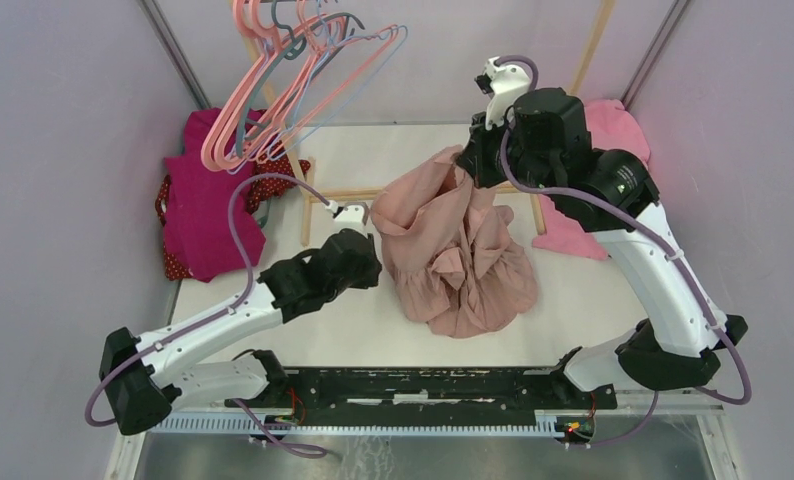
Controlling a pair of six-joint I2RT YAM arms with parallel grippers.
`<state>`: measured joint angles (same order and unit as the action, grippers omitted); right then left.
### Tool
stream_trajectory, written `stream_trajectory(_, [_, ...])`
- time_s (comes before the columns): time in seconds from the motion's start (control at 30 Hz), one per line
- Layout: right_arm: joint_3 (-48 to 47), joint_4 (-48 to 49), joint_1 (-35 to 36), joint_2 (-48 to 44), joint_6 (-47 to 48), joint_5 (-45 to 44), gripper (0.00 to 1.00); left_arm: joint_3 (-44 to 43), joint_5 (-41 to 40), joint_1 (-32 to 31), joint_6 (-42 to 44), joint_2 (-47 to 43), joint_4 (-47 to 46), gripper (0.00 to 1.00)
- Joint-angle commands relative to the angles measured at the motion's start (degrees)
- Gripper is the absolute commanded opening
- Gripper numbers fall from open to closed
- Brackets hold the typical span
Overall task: Place the skirt on the hanger
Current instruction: Adjust the skirt at the center of the board.
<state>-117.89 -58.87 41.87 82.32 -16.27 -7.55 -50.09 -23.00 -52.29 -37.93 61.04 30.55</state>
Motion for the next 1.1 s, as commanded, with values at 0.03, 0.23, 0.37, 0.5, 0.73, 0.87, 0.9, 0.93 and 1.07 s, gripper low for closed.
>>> stream_trajectory(0.03, [6.81, 3.49, -1.44, -2.04, 0.76, 0.62, 0.01, 4.71, 5.90, -3.88, -3.25, 1.76, -9.92, 0.34])
stream_trajectory(0.23, [12.97, 4.90, -4.08, -4.25, 0.16, 2.78, 0.01, 10.56, 6.22, -6.54, -3.74, 8.13, -20.88, 0.38])
stream_trajectory(0.37, [13.76, 4.39, -5.58, -4.95, 0.62, 3.85, 0.01, 13.17, 6.23, -6.51, -2.39, 9.83, -28.05, 0.39])
stream_trajectory(0.5, [14.13, 4.03, -6.88, -5.25, 0.97, 4.85, 0.01, 14.09, 8.15, -6.57, -0.39, 11.43, -33.57, 0.40])
stream_trajectory(0.73, [16.32, 4.62, -9.32, -5.90, 1.26, 7.01, 0.01, 17.12, 15.02, -6.58, 0.81, 14.94, -44.81, 0.41])
stream_trajectory(0.87, [17.43, 5.07, -10.85, -6.52, 1.41, 8.19, 0.01, 18.58, 14.21, -6.56, 0.93, 17.53, -47.47, 0.37])
stream_trajectory(0.9, [17.62, 5.16, -11.32, -6.62, 1.46, 8.73, 0.01, 18.86, 13.80, -6.59, 0.84, 17.96, -48.03, 0.29])
stream_trajectory(0.93, [17.86, 5.17, -11.67, -6.72, 1.50, 9.07, 0.01, 18.95, 13.13, -6.54, 0.58, 18.28, -48.19, 0.19])
stream_trajectory(1.07, [18.66, 5.17, -13.20, -7.43, 1.86, 10.12, 0.01, 16.99, 10.26, -6.51, 0.89, 15.47, -43.94, 0.03])
